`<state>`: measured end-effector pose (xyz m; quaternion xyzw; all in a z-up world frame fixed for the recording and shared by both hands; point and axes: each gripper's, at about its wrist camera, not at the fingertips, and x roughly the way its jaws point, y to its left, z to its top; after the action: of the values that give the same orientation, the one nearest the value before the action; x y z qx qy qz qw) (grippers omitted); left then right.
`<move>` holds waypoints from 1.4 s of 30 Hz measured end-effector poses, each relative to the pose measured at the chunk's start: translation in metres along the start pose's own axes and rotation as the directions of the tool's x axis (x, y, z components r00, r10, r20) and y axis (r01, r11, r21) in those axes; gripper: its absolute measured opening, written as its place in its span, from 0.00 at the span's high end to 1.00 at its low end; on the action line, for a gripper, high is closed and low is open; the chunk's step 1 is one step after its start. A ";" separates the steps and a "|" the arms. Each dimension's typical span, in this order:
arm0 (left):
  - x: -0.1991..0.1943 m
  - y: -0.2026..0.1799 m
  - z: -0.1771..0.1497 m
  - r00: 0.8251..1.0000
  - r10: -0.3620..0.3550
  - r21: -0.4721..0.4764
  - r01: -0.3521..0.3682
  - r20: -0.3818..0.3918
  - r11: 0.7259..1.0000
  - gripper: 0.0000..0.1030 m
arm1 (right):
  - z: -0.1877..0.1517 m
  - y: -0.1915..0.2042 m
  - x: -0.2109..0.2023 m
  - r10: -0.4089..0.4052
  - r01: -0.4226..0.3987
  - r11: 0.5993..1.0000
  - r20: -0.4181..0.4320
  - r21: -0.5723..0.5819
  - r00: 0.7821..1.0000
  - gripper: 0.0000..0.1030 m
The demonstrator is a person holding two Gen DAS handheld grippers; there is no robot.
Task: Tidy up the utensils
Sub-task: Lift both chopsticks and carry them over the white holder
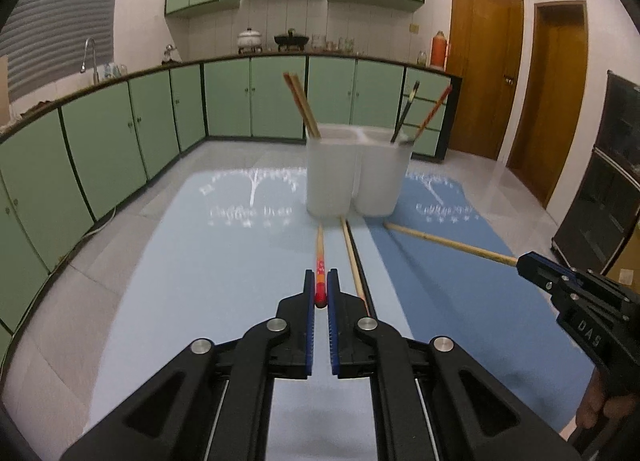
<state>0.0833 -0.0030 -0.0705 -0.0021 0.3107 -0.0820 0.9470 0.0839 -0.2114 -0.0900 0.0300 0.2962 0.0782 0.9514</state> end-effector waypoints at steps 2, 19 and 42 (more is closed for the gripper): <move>-0.006 0.001 0.006 1.000 -0.007 -0.004 0.007 0.016 1.000 0.94 | 0.007 -0.001 -0.005 0.011 -0.011 1.000 0.014 0.004 1.000 0.94; -0.029 -0.002 0.072 0.990 -0.078 0.071 0.069 0.120 0.995 0.95 | 0.097 -0.012 -0.016 0.145 -0.147 0.988 0.051 0.044 0.988 0.94; -0.049 -0.010 0.144 0.959 -0.143 0.119 0.117 0.245 0.986 0.95 | 0.206 -0.001 -0.040 0.243 -0.234 0.968 0.114 -0.089 0.963 0.94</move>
<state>0.1277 -0.0121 0.0755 0.0159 0.1822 -0.1593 0.9701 0.1682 -0.2218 0.1017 0.0348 0.2277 0.2011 0.9521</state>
